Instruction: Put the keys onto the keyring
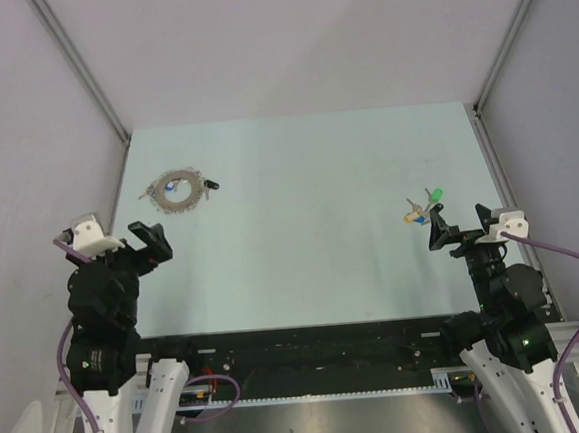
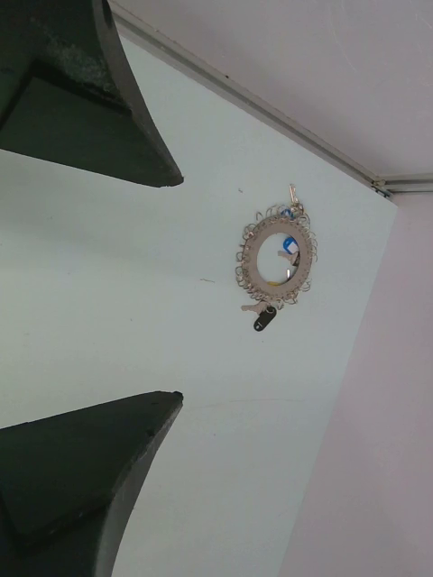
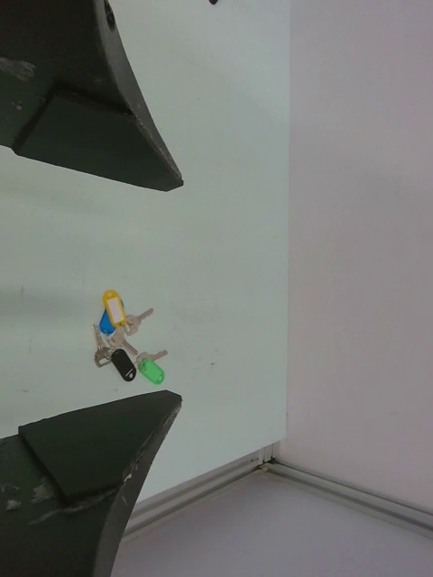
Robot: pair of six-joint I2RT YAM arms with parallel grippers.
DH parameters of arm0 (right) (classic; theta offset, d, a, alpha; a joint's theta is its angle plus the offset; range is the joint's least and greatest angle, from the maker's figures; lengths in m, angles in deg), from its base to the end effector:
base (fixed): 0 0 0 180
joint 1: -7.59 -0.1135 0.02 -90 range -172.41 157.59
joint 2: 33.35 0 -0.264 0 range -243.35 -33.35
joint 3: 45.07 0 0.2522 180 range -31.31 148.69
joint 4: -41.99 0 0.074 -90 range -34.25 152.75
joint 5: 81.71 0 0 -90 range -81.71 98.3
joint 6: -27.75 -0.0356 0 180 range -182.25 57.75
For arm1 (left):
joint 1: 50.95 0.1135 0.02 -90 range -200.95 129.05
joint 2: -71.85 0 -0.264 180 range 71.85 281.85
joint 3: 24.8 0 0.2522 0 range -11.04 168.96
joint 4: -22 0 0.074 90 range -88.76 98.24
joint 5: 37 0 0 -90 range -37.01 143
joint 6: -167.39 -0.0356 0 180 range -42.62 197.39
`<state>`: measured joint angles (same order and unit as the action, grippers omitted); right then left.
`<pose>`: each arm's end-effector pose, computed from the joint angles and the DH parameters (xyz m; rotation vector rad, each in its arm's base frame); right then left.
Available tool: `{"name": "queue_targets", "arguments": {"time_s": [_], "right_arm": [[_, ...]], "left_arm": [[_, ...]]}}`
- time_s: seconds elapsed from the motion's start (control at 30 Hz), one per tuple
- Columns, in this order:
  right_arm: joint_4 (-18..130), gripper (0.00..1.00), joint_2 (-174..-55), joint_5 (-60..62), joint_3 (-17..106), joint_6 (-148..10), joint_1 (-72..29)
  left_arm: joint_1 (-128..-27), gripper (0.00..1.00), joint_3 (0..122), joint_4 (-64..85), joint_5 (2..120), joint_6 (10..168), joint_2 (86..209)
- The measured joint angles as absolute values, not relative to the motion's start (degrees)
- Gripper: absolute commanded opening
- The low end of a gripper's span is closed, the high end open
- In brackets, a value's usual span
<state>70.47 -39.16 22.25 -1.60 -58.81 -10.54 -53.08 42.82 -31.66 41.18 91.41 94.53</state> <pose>0.0637 0.0118 0.3116 -0.0643 1.4140 0.0403 0.0627 0.0050 0.3769 -0.3288 1.6881 -0.0310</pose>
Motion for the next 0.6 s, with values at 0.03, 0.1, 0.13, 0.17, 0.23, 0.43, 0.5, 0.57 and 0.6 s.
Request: {"name": "queue_targets", "arguments": {"time_s": [0.03,0.1,0.13,0.17,0.23,0.43,0.5,0.57,0.6], "right_arm": [[70.50,1.00,-39.20,22.36,-1.60,-59.01,-10.54],[70.50,1.00,-39.20,22.47,-1.60,-59.25,-10.54],[70.45,1.00,-39.20,22.53,-1.60,-59.29,-10.54],[70.47,1.00,-39.20,22.64,-1.60,-59.36,-10.54],[70.45,1.00,-39.18,22.95,-1.60,-59.68,-10.54],[70.41,1.00,-39.13,23.50,-1.60,-60.54,-10.54],[70.39,1.00,-38.91,23.52,-1.60,-60.71,-10.54],[70.26,1.00,-38.41,23.50,-1.60,-60.76,-10.54],[70.17,1.00,-38.15,23.50,-1.60,-60.76,-10.54]], "left_arm": [[-53.08,1.00,42.65,-31.49,41.16,91.43,94.53],[-53.08,1.00,42.17,-31.07,41.05,91.62,94.57],[-53.08,1.00,41.97,-30.90,40.88,91.91,94.66],[-53.08,1.00,41.69,-30.59,40.59,92.24,94.87],[-53.08,1.00,41.21,-30.24,39.85,92.91,95.46],[-53.08,1.00,38.71,-28.14,39.15,93.59,98.00],[-53.08,1.00,38.02,-27.03,39.15,93.88,99.68],[-53.08,1.00,37.47,-25.70,39.24,93.90,102.02],[-53.08,1.00,37.27,-25.17,39.32,93.92,103.16]]}}
